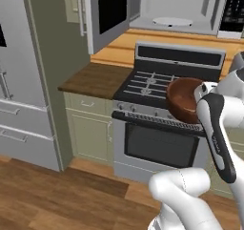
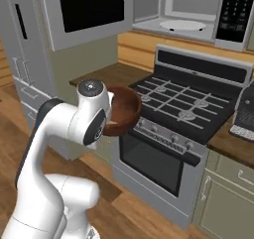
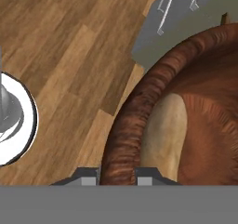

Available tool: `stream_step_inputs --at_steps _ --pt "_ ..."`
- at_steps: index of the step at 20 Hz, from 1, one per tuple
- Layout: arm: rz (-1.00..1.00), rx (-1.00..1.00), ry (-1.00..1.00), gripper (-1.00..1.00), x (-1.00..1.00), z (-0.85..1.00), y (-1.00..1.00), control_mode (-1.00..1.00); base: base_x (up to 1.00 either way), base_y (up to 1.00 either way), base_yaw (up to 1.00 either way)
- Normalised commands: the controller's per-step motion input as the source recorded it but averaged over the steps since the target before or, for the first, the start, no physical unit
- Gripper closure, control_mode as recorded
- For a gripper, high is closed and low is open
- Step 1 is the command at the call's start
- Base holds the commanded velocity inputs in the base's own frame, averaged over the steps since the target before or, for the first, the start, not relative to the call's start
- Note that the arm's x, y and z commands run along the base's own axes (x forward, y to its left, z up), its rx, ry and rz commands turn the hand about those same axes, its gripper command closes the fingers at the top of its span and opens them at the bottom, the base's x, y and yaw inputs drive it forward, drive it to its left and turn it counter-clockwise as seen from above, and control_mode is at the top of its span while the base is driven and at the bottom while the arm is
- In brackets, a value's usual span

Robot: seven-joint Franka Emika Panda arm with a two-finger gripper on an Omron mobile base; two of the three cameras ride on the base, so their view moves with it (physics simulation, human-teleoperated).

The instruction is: Pick the sweet potato from the sink and place it in the bowl. Then pick the bowl and place it in the microwave. Then close the microwave door and press the start button.

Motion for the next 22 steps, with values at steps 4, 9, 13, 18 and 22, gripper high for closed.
stream_step_inputs --at_steps 4,9,13,18,22 --pt "0.00 0.00 0.00 1.00 0.00 0.00 0.00 1.00 0.31 -0.33 0.00" --pt "0.00 0.00 0.00 1.00 0.00 0.00 0.00 1.00 0.72 -0.19 0.10" --pt "0.00 0.00 0.00 1.00 0.00 0.00 0.00 1.00 0.51 0.00 0.15" --pt "0.00 0.00 0.00 1.00 0.00 0.00 0.00 1.00 0.03 0.19 0.16" --pt "0.00 0.00 0.00 1.00 0.00 0.00 0.00 1.00 0.25 0.02 0.18"
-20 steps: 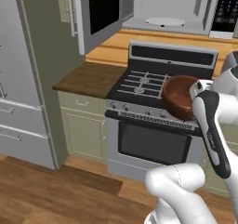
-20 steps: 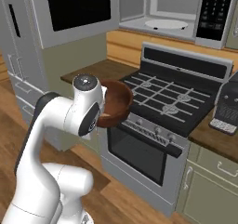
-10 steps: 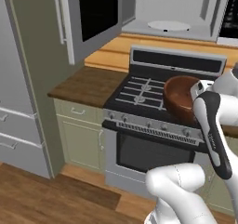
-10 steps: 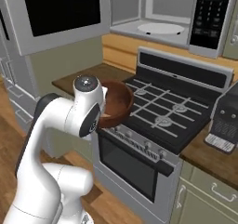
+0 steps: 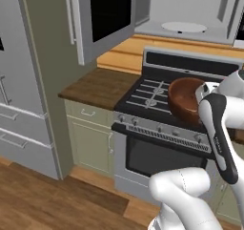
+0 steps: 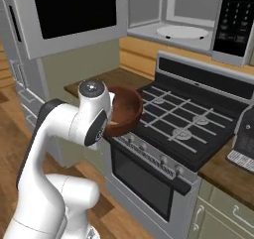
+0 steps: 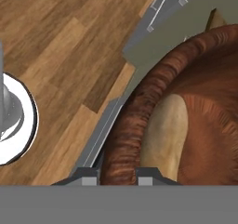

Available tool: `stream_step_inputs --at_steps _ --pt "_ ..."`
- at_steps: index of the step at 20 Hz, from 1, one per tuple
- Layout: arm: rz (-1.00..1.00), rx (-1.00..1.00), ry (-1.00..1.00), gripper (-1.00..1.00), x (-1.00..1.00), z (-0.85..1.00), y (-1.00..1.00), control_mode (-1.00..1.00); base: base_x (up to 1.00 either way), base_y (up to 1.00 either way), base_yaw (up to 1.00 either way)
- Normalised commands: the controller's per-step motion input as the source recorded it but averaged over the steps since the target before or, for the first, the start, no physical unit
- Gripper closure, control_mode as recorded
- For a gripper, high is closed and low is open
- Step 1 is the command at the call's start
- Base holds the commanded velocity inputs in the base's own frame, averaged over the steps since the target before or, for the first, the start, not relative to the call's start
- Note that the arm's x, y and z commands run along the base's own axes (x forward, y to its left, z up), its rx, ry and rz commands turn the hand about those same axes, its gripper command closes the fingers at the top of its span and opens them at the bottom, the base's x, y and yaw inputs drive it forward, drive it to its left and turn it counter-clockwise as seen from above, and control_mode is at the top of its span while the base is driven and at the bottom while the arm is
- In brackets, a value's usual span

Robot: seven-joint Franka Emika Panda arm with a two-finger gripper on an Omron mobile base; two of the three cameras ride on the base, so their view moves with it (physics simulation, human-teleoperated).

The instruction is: Pick the sweet potato from the sink and place it in the bowl. Then pick the bowl and place it in the microwave. Then close the microwave door and press the start button.

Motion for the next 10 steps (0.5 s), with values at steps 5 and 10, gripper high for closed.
stream_step_inputs --at_steps 5,10 --pt "0.00 0.00 0.00 1.00 0.00 0.00 0.00 1.00 0.55 0.00 0.12" --pt "0.00 0.00 0.00 1.00 0.00 0.00 0.00 1.00 0.84 0.00 0.02"
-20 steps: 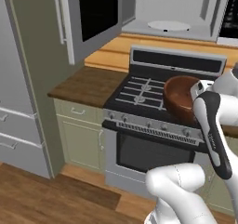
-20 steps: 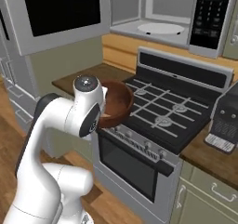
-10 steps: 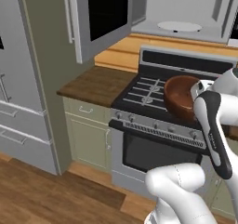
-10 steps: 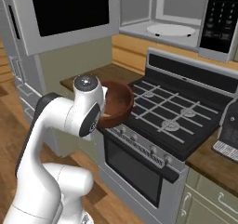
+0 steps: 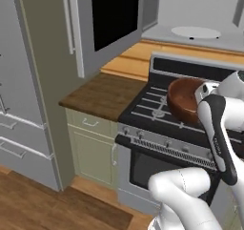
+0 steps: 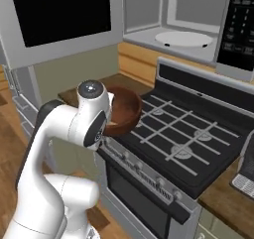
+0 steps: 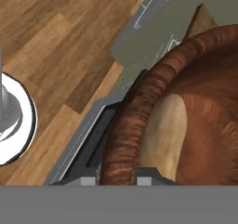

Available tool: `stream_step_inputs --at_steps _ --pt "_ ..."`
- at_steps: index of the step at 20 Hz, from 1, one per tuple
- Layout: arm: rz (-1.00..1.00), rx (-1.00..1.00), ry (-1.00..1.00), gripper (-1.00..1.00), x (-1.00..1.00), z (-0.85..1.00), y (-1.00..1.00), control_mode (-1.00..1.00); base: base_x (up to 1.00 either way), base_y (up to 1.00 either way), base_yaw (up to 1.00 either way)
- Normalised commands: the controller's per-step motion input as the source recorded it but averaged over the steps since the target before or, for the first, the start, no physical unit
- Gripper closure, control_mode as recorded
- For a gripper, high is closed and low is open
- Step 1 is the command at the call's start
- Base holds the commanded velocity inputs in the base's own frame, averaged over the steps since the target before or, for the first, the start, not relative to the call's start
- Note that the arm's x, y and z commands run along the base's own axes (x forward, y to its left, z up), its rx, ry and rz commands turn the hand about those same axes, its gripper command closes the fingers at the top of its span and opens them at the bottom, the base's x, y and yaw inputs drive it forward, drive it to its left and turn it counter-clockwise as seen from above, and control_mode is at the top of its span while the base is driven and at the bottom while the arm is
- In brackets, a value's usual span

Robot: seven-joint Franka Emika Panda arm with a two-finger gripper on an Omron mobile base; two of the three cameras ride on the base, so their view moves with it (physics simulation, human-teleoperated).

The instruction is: Pick the sweet potato from the sink and place it in the bowl. Then pick the bowl and place it in the microwave. Then close the microwave door and press the start button.

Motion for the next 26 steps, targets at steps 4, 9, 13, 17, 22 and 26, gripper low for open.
stream_step_inputs --at_steps 4,9,13,17,22,26 --pt "0.00 0.00 0.00 1.00 0.00 0.00 0.00 1.00 0.89 -0.06 0.00" --pt "0.00 0.00 0.00 1.00 0.00 0.00 0.00 1.00 0.16 -0.49 0.00" --pt "0.00 0.00 0.00 1.00 0.00 0.00 0.00 1.00 0.32 -0.03 -0.18" --pt "0.00 0.00 0.00 1.00 0.00 0.00 0.00 1.00 0.38 0.24 -0.20" --pt "0.00 0.00 0.00 1.00 0.00 0.00 0.00 1.00 0.25 0.11 -0.18" --pt "0.00 0.00 0.00 1.00 0.00 0.00 0.00 1.00 -0.10 -0.01 -0.02"
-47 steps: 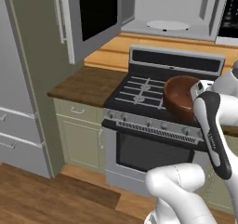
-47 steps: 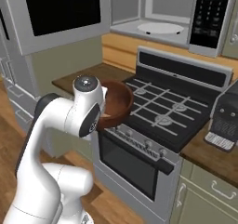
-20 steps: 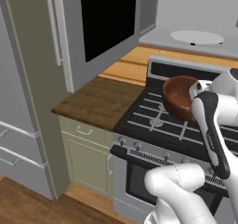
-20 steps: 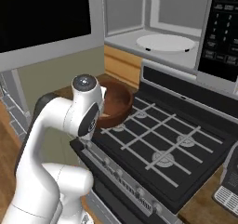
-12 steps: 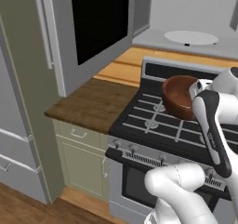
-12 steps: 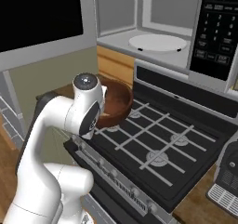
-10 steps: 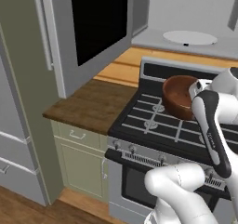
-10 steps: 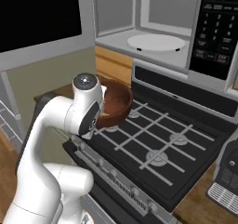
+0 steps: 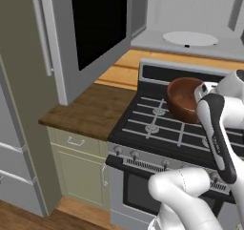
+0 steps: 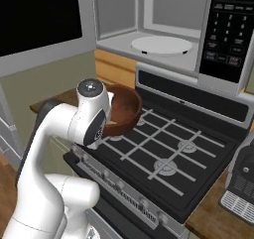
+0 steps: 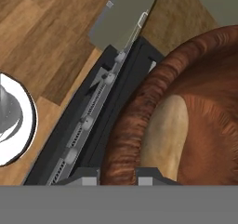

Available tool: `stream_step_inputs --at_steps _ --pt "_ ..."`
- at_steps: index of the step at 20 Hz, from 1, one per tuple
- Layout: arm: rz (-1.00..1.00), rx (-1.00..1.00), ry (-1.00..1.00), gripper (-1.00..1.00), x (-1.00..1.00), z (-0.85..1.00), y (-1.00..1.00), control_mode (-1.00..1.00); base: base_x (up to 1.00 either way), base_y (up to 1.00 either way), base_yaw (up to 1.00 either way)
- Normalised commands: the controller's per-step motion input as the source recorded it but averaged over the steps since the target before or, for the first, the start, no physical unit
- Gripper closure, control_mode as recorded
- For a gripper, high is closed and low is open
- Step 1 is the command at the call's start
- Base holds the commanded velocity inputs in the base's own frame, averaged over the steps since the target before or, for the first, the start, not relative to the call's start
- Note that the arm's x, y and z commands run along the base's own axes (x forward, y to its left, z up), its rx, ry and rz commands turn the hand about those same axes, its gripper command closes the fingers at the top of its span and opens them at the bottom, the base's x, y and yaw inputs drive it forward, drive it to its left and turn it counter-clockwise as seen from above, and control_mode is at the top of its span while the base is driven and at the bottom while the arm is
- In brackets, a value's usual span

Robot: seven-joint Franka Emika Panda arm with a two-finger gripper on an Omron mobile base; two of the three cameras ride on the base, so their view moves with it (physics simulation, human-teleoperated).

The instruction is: Pick the sweet potato from the sink and place it in the bowl. Then pick the bowl and place it in the microwave. Then close the microwave door and press the start button.

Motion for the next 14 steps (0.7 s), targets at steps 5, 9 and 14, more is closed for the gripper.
stream_step_inputs --at_steps 5,9,14 --pt "0.00 -0.01 -0.09 1.00 -0.32 0.34 0.12 -1.00 -0.03 0.00 0.00" --pt "0.00 -0.03 -0.08 1.00 -0.27 0.76 0.22 -1.00 0.00 0.00 0.00" --pt "-0.01 -0.06 -0.01 1.00 -0.04 0.87 0.17 -1.00 0.00 0.00 0.00"
